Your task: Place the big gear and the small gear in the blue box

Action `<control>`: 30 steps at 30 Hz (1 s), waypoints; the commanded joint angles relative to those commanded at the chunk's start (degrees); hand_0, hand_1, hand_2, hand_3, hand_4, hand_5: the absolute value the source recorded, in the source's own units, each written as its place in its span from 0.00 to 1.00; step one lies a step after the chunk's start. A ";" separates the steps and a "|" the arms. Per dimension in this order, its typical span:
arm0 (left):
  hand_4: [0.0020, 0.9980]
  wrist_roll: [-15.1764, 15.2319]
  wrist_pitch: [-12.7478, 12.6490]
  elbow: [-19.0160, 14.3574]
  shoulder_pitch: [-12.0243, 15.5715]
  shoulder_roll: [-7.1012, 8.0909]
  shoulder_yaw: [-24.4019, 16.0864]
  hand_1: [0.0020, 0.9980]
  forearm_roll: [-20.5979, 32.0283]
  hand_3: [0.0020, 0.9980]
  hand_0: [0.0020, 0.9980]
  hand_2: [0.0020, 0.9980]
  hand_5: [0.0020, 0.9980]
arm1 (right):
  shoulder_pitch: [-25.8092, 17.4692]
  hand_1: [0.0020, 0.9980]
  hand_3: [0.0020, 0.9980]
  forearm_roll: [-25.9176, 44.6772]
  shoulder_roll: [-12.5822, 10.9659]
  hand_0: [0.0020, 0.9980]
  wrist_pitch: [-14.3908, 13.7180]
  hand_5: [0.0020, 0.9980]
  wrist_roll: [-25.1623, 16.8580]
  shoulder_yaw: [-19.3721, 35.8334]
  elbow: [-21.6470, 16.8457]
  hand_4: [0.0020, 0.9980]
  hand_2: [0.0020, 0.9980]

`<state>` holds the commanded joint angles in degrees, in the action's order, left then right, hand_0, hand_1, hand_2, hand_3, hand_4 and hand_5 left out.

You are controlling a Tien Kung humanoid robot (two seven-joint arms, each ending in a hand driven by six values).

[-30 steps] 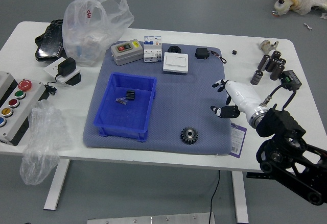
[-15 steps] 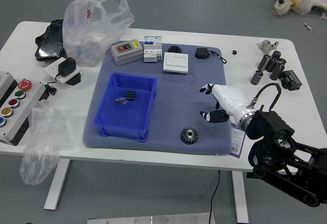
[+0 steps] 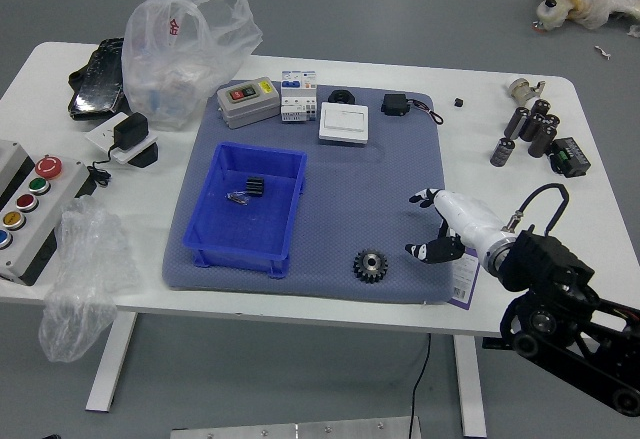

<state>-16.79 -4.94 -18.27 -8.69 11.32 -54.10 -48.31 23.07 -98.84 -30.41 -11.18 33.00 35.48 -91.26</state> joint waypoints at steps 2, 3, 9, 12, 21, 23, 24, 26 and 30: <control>0.74 -0.08 0.00 -0.01 0.04 0.05 -0.11 0.59 -0.12 0.74 0.65 0.59 0.63 | -0.12 0.39 0.83 0.30 0.10 0.22 -0.97 0.18 -0.60 -0.62 0.29 0.76 0.82; 0.74 -0.08 -0.01 -0.01 0.06 0.08 -0.13 0.59 -0.13 0.74 0.65 0.59 0.63 | -0.18 0.39 0.83 0.36 0.11 0.22 -1.44 0.18 -0.88 -0.86 0.34 0.76 0.82; 0.74 -0.13 0.03 -0.01 0.19 0.02 -0.22 0.59 -0.28 0.74 0.65 0.59 0.63 | -0.47 0.39 0.82 -0.64 -0.08 0.23 -2.36 0.17 -1.34 -0.24 0.06 0.76 0.81; 0.74 -0.19 0.11 -0.01 0.19 -0.03 -0.39 0.59 -0.55 0.74 0.65 0.59 0.63 | -1.05 0.39 0.82 -1.43 -0.16 0.23 -2.38 0.17 -1.22 0.87 -0.15 0.76 0.80; 0.74 -0.10 0.09 0.00 -0.04 0.01 -0.42 0.59 -0.53 0.74 0.65 0.58 0.63 | -2.76 0.39 0.82 -3.08 0.04 0.23 -2.12 0.17 -0.81 3.04 -0.01 0.76 0.80; 0.74 -0.13 0.06 -0.01 0.03 0.00 -0.41 0.59 -0.46 0.74 0.65 0.58 0.63 | -2.69 0.39 0.82 -3.44 0.01 0.23 -2.18 0.17 -0.73 3.33 0.01 0.76 0.80; 0.74 -0.15 0.05 -0.01 0.05 0.00 -0.43 0.59 -0.46 0.74 0.65 0.59 0.63 | -2.63 0.39 0.82 -3.45 0.02 0.24 -2.18 0.17 -0.74 3.22 -0.01 0.76 0.80; 0.74 -0.12 0.02 -0.01 0.03 0.00 -0.40 0.59 -0.41 0.74 0.65 0.59 0.63 | -2.59 0.39 0.82 -3.36 0.14 0.24 -2.17 0.17 -0.81 2.99 0.03 0.76 0.80; 0.74 -0.17 -0.01 -0.03 0.20 -0.09 -0.35 0.59 -0.30 0.74 0.65 0.59 0.63 | -2.60 0.39 0.82 -3.82 0.52 0.24 -2.21 0.17 -0.67 3.98 0.27 0.76 0.79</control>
<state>-16.97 -4.95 -18.30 -8.49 11.23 -54.45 -48.61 20.48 -102.67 -29.89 -13.39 32.33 39.47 -90.99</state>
